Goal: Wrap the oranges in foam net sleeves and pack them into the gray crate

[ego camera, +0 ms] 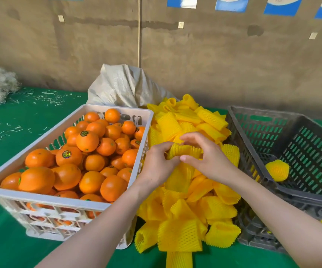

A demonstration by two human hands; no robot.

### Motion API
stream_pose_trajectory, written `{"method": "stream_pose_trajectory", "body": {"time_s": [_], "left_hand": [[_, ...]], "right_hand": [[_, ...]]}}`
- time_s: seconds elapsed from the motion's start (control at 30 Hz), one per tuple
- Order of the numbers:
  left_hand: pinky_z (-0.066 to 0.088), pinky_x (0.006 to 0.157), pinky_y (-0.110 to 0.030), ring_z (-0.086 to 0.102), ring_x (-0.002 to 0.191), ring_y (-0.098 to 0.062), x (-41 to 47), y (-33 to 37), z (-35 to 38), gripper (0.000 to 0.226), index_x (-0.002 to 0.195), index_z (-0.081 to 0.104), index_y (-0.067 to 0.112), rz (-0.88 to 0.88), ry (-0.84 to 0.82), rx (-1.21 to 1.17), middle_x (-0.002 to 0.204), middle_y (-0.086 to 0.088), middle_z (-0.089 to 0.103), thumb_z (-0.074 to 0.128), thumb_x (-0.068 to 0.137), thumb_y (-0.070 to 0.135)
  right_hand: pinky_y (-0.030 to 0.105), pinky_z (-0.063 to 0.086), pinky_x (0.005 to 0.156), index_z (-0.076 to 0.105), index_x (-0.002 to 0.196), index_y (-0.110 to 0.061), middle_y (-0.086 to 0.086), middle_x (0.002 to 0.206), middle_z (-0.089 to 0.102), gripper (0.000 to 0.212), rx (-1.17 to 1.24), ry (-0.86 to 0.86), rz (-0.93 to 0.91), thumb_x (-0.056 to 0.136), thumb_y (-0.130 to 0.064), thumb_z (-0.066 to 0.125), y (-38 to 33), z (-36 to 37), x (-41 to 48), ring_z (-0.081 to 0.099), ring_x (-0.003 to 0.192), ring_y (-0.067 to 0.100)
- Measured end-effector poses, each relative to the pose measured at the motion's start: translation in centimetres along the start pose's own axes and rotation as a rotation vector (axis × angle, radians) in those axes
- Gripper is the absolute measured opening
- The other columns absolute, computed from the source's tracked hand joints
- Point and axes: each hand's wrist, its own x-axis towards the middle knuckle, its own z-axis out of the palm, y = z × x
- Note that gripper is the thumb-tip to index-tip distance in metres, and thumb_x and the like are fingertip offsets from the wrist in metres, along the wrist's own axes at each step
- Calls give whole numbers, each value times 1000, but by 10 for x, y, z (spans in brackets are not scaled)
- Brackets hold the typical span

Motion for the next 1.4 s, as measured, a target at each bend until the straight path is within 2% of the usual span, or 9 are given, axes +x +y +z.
{"method": "stream_pose_trajectory", "body": {"time_s": [0.17, 0.27, 0.37, 0.5, 0.7, 0.93, 1.03, 1.2, 1.4], "left_hand": [[50, 69, -21, 62, 81, -7, 20, -17, -63, 38, 119, 58, 6, -247, 61, -383, 94, 1, 66, 67, 83, 6], [44, 89, -34, 52, 115, -26, 42, -54, -112, 42, 124, 54, 8, -321, 447, 199, 117, -6, 56, 67, 84, 14], [28, 108, -48, 29, 133, -41, 55, -94, -146, 83, 142, 31, 6, -541, 433, 620, 143, -23, 33, 76, 77, 28], [31, 104, -54, 37, 128, -47, 61, -129, -158, 99, 146, 23, 10, -623, 226, 784, 139, -27, 39, 82, 70, 33], [38, 99, -54, 44, 121, -46, 56, -138, -160, 86, 141, 38, 15, -501, 321, 835, 132, -25, 48, 82, 70, 36], [57, 71, -35, 59, 104, -27, 41, -46, -106, 69, 123, 42, 23, -316, 260, -349, 121, -8, 50, 83, 68, 13], [58, 70, -38, 62, 99, -26, 34, -10, -76, 63, 118, 48, 22, -422, 63, -738, 118, -9, 56, 79, 63, 17], [51, 75, -43, 61, 98, -34, 31, 20, -30, 55, 141, 38, 4, -642, -171, -1168, 125, -19, 56, 46, 94, 32], [56, 53, -31, 71, 66, -16, 12, 30, 14, 37, 127, 48, 30, -517, 68, -1065, 92, 1, 71, 54, 94, 14]], "right_hand": [[1, 35, 80, 62, 101, -7, -3, 97, 58, 20, 19, 123, 32, 82, -8, 69, -13, 15, 21, 53, 96, 11], [-3, 32, 80, 59, 100, -12, -3, 98, 57, 18, -6, 116, 7, 84, -8, 67, -16, 19, 25, 52, 97, 11], [-2, 32, 80, 54, 98, -19, -4, 97, 56, 19, -29, 82, -17, 86, -8, 65, -18, 19, 26, 52, 97, 11], [7, 36, 80, 56, 99, -17, -6, 97, 56, 18, -50, 47, 18, 86, -9, 64, -15, 14, 26, 52, 98, 11], [6, 35, 80, 57, 104, -14, -6, 102, 55, 18, -35, 37, 50, 87, -9, 63, -9, 14, 25, 50, 103, 11], [2, 38, 76, 52, 92, -30, -19, 98, 53, 22, 174, 73, 83, 89, -10, 60, -25, 16, 27, 50, 98, 6], [27, 41, 78, 56, 86, -19, -3, 84, 55, 12, 452, 43, 151, 81, -13, 65, -34, 11, 20, 50, 86, 15], [27, 50, 63, 56, 89, -5, 8, 76, 60, 25, 872, -26, 282, 67, -13, 62, -33, -2, -2, 59, 66, 16], [27, 51, 67, 61, 96, -1, 9, 79, 68, 27, 912, 25, 353, 74, -17, 59, -17, -6, -24, 63, 69, 16]]}}
